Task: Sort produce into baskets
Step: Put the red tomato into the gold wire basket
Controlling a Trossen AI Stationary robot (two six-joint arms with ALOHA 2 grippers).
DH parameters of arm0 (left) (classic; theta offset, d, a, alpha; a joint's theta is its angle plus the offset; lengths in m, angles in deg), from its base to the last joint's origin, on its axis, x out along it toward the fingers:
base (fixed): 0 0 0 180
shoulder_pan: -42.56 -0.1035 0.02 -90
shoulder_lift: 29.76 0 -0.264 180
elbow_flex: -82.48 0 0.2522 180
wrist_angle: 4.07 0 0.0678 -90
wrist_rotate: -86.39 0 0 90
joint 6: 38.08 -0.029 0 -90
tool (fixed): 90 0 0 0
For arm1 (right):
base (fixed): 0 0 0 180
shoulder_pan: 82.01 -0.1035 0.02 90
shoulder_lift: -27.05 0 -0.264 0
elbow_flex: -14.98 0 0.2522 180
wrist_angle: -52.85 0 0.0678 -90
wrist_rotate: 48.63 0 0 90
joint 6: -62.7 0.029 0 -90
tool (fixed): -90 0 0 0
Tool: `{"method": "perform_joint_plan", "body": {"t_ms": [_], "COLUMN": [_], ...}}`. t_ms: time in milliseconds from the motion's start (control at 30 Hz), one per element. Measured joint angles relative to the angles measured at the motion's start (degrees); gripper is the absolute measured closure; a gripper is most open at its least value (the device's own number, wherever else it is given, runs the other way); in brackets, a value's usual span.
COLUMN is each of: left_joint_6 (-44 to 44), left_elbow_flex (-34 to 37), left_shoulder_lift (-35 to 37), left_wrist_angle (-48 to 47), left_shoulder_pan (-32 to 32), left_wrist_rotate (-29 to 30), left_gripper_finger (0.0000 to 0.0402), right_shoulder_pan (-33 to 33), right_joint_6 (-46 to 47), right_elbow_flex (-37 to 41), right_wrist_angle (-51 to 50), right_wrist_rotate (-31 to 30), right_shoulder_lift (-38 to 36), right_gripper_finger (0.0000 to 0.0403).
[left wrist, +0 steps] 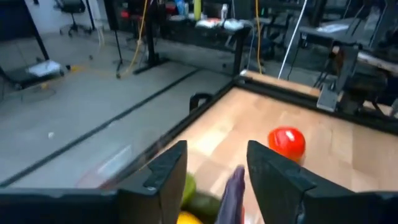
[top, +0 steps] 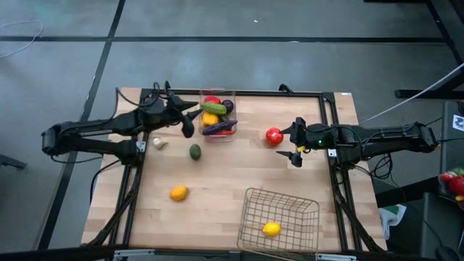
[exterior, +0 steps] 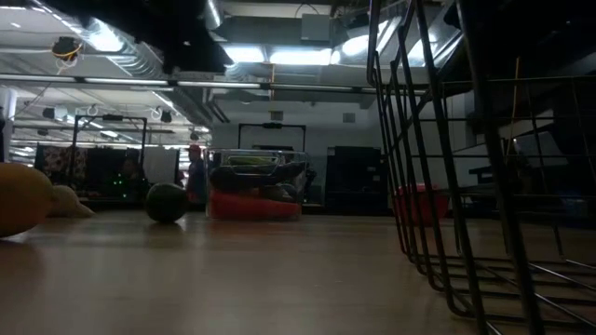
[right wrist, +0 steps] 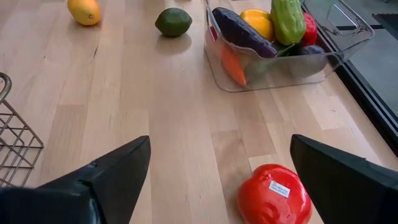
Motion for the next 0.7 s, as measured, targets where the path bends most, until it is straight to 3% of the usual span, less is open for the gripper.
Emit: {"method": "perform_joint_plan", "body": {"t_ms": [267, 700], "left_joint_6": [2.25, 3.78], "left_elbow_flex": [0.24, 16.45], "left_shoulder_lift": [9.79, 31.63], "left_wrist_angle": [-11.74, -6.30], "left_shoulder_pan": [0.00, 1.41], "left_wrist_rotate": [0.00, -4.28], "left_gripper_finger": [0.0304, 0.0371], "right_shoulder_pan": [0.00, -0.01], "right_joint_6": [0.02, 0.02], "right_elbow_flex": [0.00, 0.00], "right_wrist_angle": [-0.04, -0.11], "right_wrist_rotate": [-0.01, -0.01], "right_shoulder_lift": [0.01, 0.01], "right_gripper_finger": [0.0020, 0.0020]}}
